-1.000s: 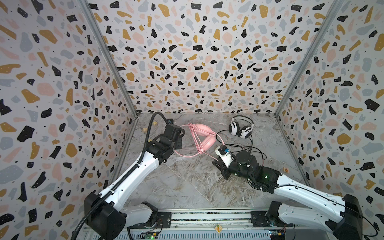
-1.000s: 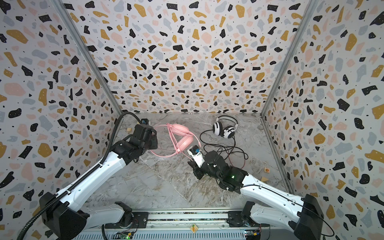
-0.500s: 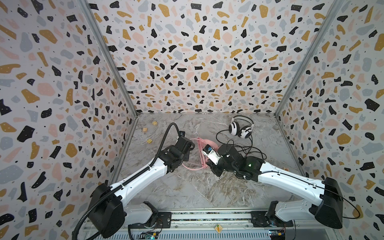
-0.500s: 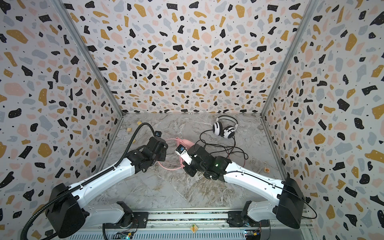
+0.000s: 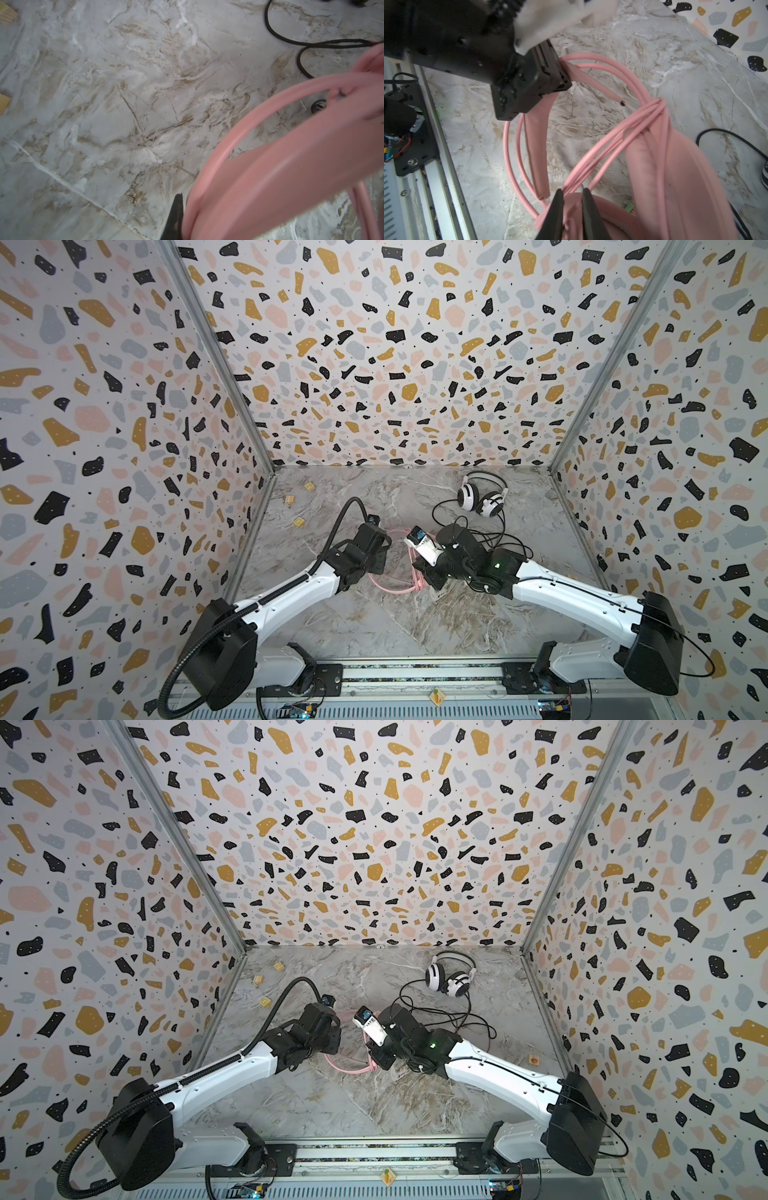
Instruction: Wrap the headphones
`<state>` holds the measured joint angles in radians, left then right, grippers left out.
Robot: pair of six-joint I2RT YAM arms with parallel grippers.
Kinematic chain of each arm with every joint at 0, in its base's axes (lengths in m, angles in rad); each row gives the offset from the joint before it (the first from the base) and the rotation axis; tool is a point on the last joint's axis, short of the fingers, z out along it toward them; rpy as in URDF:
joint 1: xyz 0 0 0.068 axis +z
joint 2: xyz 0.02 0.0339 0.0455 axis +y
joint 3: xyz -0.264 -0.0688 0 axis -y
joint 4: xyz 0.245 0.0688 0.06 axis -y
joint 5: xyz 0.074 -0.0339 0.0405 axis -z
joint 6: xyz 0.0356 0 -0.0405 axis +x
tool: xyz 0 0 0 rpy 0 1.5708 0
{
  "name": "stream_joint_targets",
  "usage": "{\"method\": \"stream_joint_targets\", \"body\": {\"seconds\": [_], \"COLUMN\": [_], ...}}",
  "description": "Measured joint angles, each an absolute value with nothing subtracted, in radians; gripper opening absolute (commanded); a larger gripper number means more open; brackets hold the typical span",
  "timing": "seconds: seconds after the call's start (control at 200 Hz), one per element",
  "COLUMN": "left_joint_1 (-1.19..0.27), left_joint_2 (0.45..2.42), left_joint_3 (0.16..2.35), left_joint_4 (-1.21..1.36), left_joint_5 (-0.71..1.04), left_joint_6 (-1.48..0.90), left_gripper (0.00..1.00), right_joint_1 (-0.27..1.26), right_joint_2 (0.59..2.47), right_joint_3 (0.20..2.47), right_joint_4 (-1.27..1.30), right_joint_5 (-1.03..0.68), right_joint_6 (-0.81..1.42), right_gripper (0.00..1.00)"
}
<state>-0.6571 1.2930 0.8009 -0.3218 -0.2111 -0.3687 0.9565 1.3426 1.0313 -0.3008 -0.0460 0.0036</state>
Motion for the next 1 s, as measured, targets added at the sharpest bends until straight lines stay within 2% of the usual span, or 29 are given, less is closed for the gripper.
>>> {"method": "stream_joint_targets", "body": {"seconds": [0.225,0.506,0.771,0.876,1.001], "left_joint_1": [-0.656,-0.653,-0.648,-0.658,-0.659], "left_joint_2": [1.275,1.287,1.332,1.334,1.336], "left_joint_3": [0.766,0.767,0.783,0.782,0.782], "left_joint_4": [-0.314,-0.313,-0.314,-0.347,-0.387], "left_joint_5": [-0.166,-0.131,-0.108,-0.078,-0.064], "left_joint_6": [-0.368,-0.363,-0.36,-0.343,-0.326], "left_gripper": [0.0,0.0,0.0,0.0,0.0], "right_joint_1": [0.96,0.939,0.897,0.877,0.861], "right_joint_2": [1.425,1.422,1.429,1.431,1.431], "right_joint_3": [1.009,0.957,0.957,0.957,0.957], "right_joint_4": [-0.278,-0.198,-0.171,-0.13,-0.099], "right_joint_5": [-0.023,-0.02,-0.08,-0.082,-0.063], "right_joint_6": [-0.052,-0.097,-0.129,-0.14,-0.144], "right_gripper": [0.11,0.13,0.21,0.29,0.29]}}
